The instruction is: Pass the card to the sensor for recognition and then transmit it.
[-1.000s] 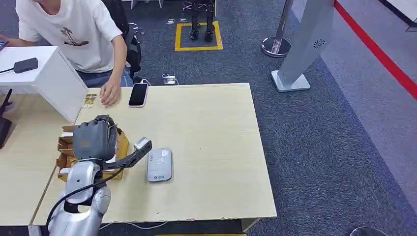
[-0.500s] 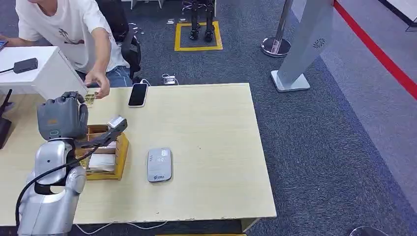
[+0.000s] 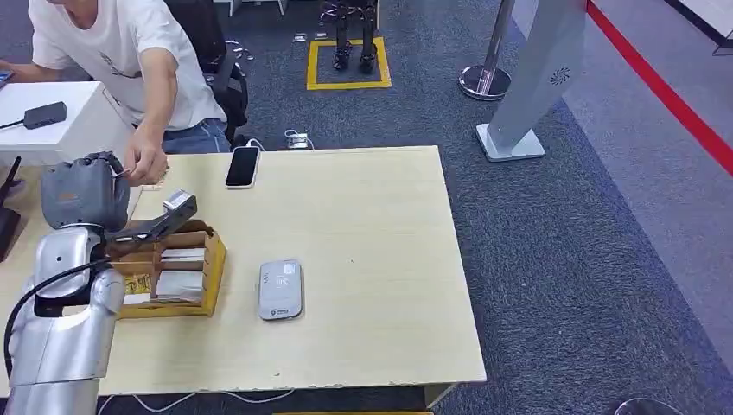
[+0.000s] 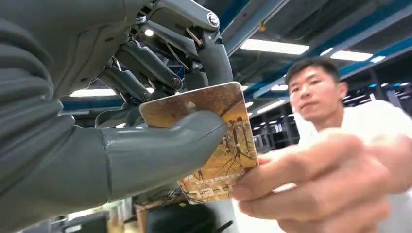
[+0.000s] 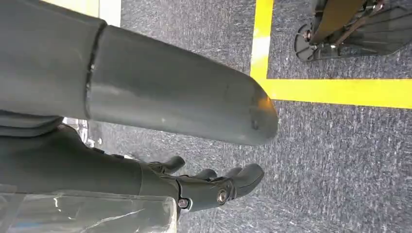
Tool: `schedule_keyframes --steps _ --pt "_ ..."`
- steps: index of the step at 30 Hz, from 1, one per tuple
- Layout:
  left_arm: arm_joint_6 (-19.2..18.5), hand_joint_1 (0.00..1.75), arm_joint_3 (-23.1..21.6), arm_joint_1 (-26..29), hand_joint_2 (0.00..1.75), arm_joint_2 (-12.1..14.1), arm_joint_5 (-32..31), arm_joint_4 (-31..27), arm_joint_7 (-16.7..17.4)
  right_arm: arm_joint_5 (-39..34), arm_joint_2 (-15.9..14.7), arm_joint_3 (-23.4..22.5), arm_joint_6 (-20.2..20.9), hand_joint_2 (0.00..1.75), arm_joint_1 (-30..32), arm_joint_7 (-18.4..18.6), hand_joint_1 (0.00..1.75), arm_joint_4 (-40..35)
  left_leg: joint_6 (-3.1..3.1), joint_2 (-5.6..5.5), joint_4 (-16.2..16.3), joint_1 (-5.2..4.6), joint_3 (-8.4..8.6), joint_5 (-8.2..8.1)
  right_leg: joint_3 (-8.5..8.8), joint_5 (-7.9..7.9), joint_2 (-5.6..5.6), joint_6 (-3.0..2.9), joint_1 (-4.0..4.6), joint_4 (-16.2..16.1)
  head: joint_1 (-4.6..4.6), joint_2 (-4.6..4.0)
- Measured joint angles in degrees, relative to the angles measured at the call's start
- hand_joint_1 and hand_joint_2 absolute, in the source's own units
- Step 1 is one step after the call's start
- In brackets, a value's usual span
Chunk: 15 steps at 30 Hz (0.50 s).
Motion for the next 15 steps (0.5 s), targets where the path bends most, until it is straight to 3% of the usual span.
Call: schedule_keyframes --steps 13,14,15 --pt "-1.2 1.75 0.2 -1.9 1.75 -0.1 0.0 3.4 -0.3 -1.1 -0.1 0.0 0.0 0.00 0.0 -0.1 0.00 0.0 0.00 0.03 0.0 -0.01 0.00 -0.01 -0.03 0.00 0.04 0.00 0.00 0.0 0.00 0.00" --pt "-1.2 0.00 0.2 -2.0 1.75 -0.1 0.0 3.5 -0.3 -1.2 -0.1 0.0 0.0 0.00 0.0 -0.1 0.00 0.0 0.00 0.03 0.0 -0.01 0.00 -0.01 -0.03 0.00 0.04 0.00 0.00 0.0 0.00 0.00" --pt "-1.2 0.00 0.2 -2.1 1.75 -0.1 0.0 3.6 -0.3 -1.2 -0.1 0.0 0.0 0.00 0.0 0.0 0.00 0.0 0.00 0.03 0.0 0.00 0.00 -0.01 -0.03 0.00 0.03 0.00 0.00 0.0 0.00 0.00"
